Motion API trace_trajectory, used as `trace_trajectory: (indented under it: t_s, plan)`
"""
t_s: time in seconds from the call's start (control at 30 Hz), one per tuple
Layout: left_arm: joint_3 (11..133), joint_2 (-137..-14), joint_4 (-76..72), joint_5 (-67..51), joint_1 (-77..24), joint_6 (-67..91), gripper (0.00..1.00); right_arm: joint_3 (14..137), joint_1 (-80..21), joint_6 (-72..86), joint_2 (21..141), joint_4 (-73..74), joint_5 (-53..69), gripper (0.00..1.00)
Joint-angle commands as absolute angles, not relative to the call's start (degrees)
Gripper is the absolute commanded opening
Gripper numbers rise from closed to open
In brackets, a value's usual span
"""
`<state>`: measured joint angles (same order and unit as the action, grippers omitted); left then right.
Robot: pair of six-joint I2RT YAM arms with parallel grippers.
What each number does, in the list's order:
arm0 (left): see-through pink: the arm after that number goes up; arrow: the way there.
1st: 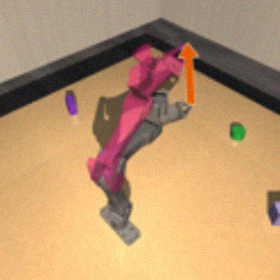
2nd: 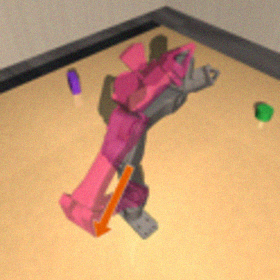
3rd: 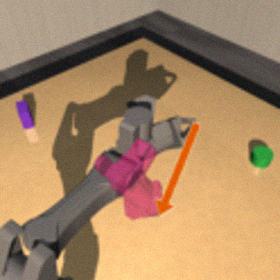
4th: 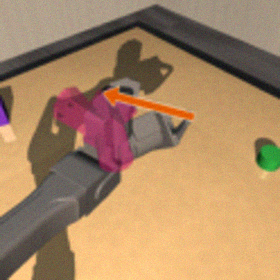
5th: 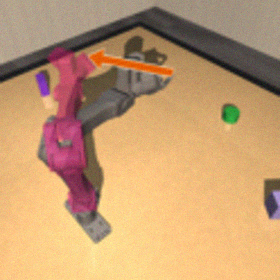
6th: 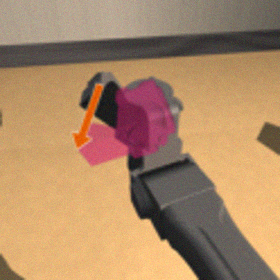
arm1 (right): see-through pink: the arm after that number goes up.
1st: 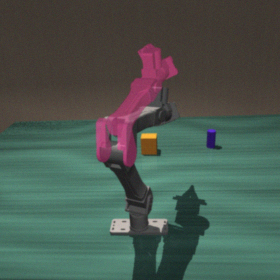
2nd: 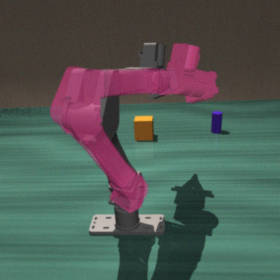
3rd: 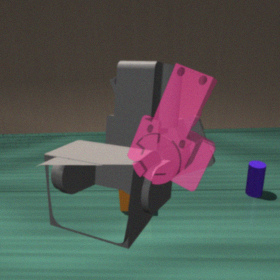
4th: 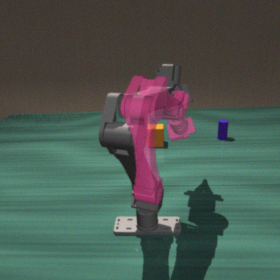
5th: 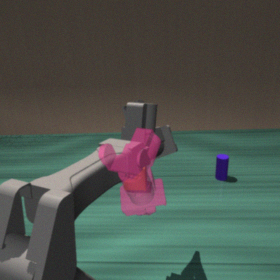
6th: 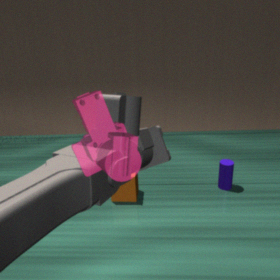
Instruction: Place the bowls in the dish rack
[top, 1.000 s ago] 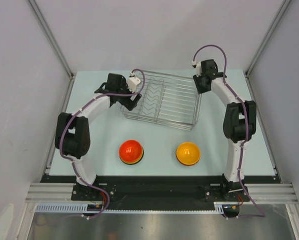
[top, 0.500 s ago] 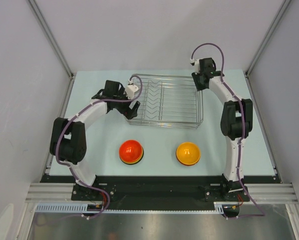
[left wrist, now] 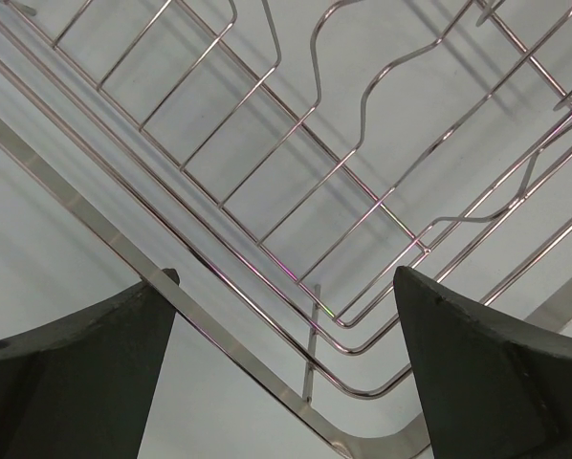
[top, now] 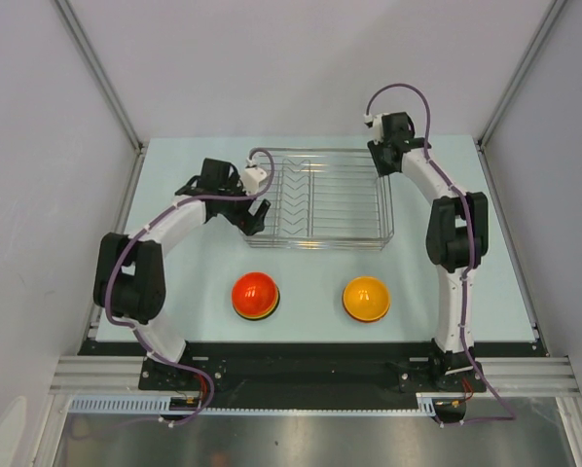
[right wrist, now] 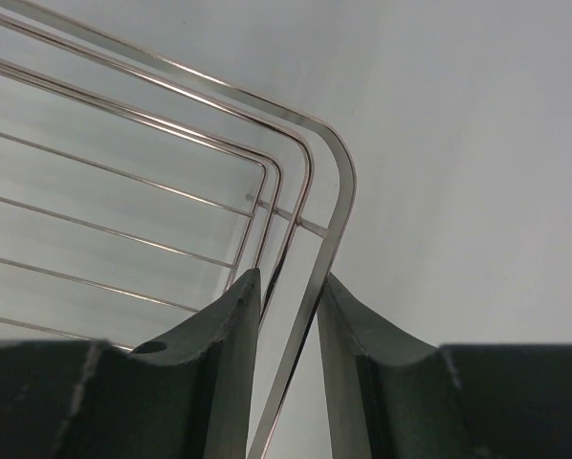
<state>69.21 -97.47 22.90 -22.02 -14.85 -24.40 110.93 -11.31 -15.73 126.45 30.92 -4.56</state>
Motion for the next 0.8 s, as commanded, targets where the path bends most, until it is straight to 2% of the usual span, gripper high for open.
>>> trace_trajectory:
  t_s: [0.0,0.1,0.13,0.23,0.33,0.57,0.77]
  plan:
    - [70.31,-95.19,23.29,-22.94,-13.45,-23.64,1.00,112.68,-13.27,-15.64,125.33,28.92,-3.08,0.36]
    - [69.87,-93.43,23.47,-24.17,-13.27,-23.38,1.00,112.85,-13.36,-15.91,124.89,29.79,-2.99,0.44]
    - [69.87,-92.30,23.29,-24.43,-13.18,-22.94,1.00,113.03,-13.36,-16.17,124.37,30.23,-2.81,0.53]
    - [71.79,-90.44,23.20,-25.13,-13.10,-21.19,1.00,113.90,-13.45,-16.78,123.40,32.60,-2.46,0.66]
    - [75.04,-89.65,23.64,-25.75,-13.10,-19.60,1.00,114.00,-13.54,-17.22,122.00,34.36,-2.72,0.74]
    - [77.17,-85.61,29.96,-29.18,-13.01,-24.50,1.00,110.58,-13.54,-16.70,113.49,35.60,-3.34,0.79]
    - [68.31,-78.32,39.54,-29.71,-13.01,-36.27,1.00,103.63,-13.54,-16.70,103.64,35.95,-0.71,0.80]
